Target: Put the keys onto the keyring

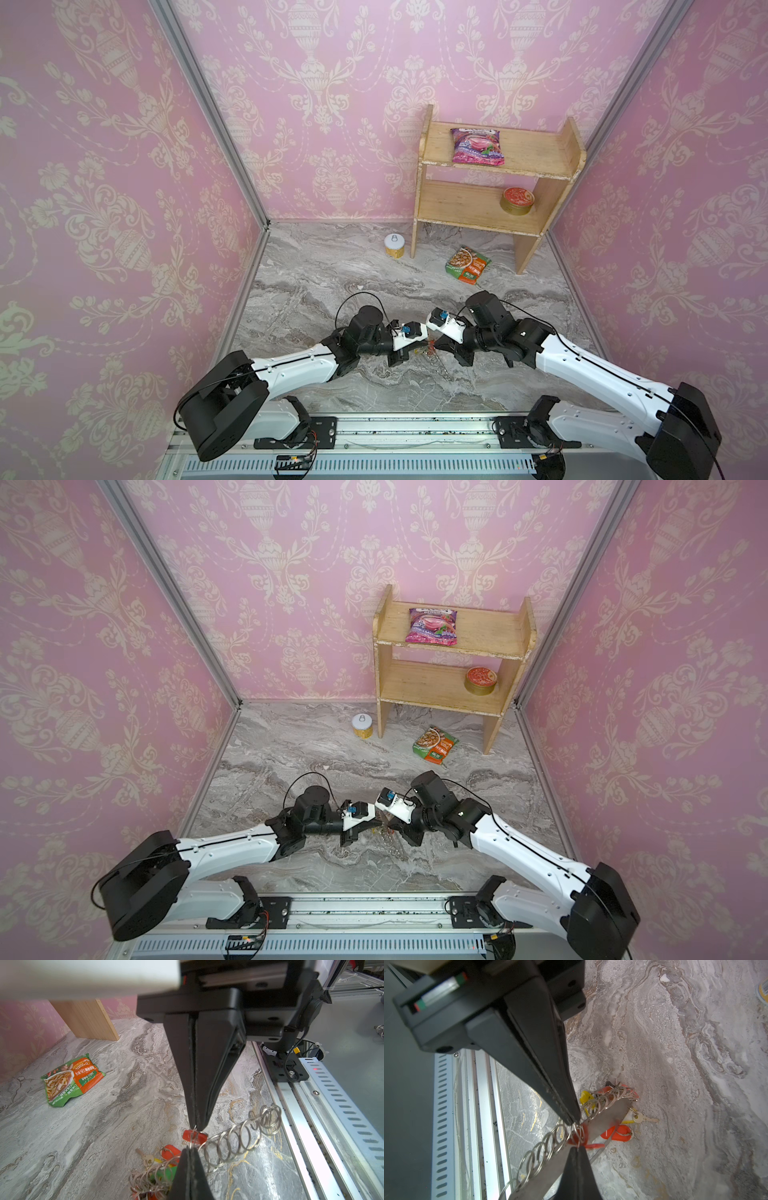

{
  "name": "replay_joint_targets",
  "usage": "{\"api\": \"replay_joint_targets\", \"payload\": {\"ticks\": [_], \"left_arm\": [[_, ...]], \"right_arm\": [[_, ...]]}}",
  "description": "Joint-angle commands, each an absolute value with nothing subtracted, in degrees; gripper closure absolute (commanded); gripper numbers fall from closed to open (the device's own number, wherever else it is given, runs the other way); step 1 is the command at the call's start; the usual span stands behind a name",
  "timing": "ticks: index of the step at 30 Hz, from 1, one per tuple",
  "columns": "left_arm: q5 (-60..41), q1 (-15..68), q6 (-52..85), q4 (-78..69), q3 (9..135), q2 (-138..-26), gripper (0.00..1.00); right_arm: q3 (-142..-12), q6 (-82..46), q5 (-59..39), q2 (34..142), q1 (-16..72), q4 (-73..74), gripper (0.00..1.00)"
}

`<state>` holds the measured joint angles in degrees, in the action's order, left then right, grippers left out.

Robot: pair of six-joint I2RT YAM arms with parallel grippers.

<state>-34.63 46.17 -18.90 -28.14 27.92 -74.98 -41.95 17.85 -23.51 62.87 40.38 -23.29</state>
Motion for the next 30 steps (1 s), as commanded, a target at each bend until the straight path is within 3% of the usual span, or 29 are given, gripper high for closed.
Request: {"api": "replay_joint_targets", "payload": {"ticks": [1,30], "left_arm": [[-38.41,46.23,-17.19,-31.47,29.7,-74.53,1.0],[-41.7,46.06,-13.11,-29.92,30.54,-75.85,1.0]], "right_arm": [[-41.32,15.64,-25.92,61.16,40.43,-18.2,1.0],[-38.86,12.76,-24.6,57.38,39.51,-15.12,1.0]]}}
